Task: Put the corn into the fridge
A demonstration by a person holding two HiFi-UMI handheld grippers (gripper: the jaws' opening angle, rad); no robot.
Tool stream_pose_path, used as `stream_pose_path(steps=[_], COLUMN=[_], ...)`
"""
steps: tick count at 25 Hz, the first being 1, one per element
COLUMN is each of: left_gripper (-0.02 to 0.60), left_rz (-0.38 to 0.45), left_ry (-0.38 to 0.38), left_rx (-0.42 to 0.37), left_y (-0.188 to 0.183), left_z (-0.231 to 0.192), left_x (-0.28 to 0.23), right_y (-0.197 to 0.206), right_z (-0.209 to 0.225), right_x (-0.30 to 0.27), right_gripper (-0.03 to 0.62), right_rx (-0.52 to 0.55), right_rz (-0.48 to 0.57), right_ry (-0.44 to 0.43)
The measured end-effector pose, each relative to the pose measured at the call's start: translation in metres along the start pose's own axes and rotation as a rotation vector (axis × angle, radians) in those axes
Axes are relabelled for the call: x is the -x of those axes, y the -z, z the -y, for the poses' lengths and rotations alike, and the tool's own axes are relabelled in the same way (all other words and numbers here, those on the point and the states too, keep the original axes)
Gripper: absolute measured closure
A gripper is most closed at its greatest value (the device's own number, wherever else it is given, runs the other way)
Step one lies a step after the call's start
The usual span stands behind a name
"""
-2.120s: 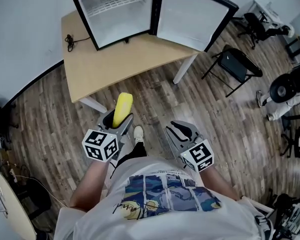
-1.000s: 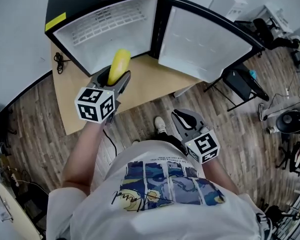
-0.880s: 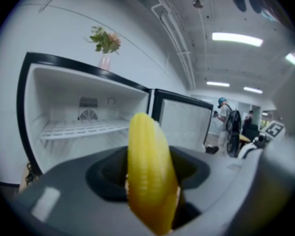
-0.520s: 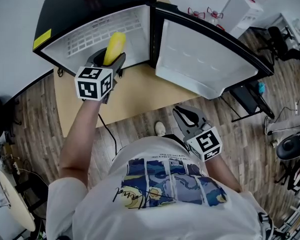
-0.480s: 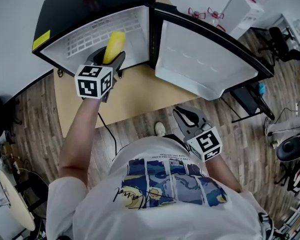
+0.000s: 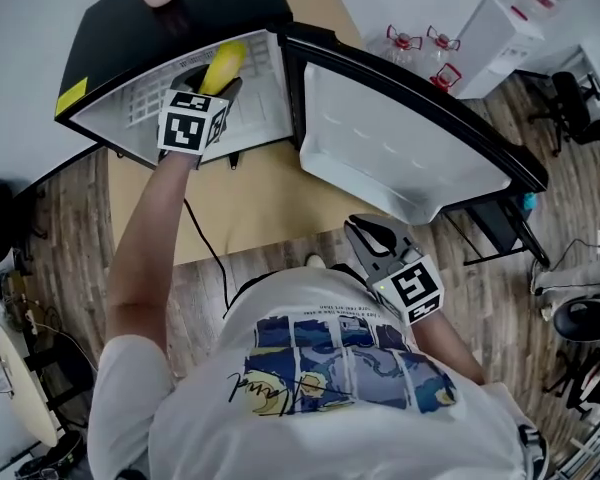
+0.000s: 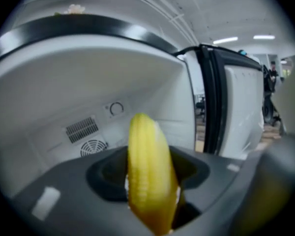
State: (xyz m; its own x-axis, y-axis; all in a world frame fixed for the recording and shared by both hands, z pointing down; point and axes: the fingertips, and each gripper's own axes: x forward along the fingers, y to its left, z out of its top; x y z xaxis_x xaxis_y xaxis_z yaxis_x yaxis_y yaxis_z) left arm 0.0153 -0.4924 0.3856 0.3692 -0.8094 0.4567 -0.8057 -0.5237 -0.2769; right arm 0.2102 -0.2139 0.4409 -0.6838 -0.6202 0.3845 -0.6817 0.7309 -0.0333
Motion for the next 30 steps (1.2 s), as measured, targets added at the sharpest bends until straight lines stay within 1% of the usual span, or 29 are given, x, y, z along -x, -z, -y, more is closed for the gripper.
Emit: stream_pose_path(steps=[3, 8, 11, 16, 20, 24, 27, 30], left_gripper=[0.334, 0.334, 0.334, 0.333, 0.33, 0.328, 0.33, 0.336], left_rz=[-0.03, -0.082, -0.1, -0.122, -0.133, -0.13, -0.124, -0.104], left_ry=[-0.019, -0.029, -0.032, -0.014, 0.001, 0.017, 0.027, 0.042], left_rx=[-0.048, -0.166, -0.207, -0.223, -0.207, -0.207, -0.202, -0.169], left_y=[-0.005, -0.009, -0.01, -0.011, -0.012, -0.011, -0.01, -0.009], left_z=[-0.006, -0.007, -0.008, -0.007, -0.009, -0.008, -0.009, -0.011], left_x=[-0.014, -0.039, -0.05, -0.062, -0.063, -0.064, -0.065, -0.066], right_y=[-0.001, 0.001, 0.001, 0.002, 0.004, 0.006, 0.005, 0.006], right_z=[0.007, 0.023, 0.032, 0.04, 0.045, 0.042, 0.041, 0.04], right_x=[0.001, 0.0, 0.001, 0.004, 0.007, 0.007, 0.007, 0.006], right_gripper=[0.56, 0.56, 0.56, 0.56, 0.56, 0.56, 0.56, 0.56], right_rx=[0.008, 0.015, 0.019, 0.019, 0.019, 0.007, 0.007, 0.008], right_rz=[0.007, 0.004, 0.005, 0.01, 0.011, 0.001, 0.009, 0.009], right_ry=[-0.022, -0.036, -0.033, -0.031, -0.028, -0.044, -0.04, -0.037])
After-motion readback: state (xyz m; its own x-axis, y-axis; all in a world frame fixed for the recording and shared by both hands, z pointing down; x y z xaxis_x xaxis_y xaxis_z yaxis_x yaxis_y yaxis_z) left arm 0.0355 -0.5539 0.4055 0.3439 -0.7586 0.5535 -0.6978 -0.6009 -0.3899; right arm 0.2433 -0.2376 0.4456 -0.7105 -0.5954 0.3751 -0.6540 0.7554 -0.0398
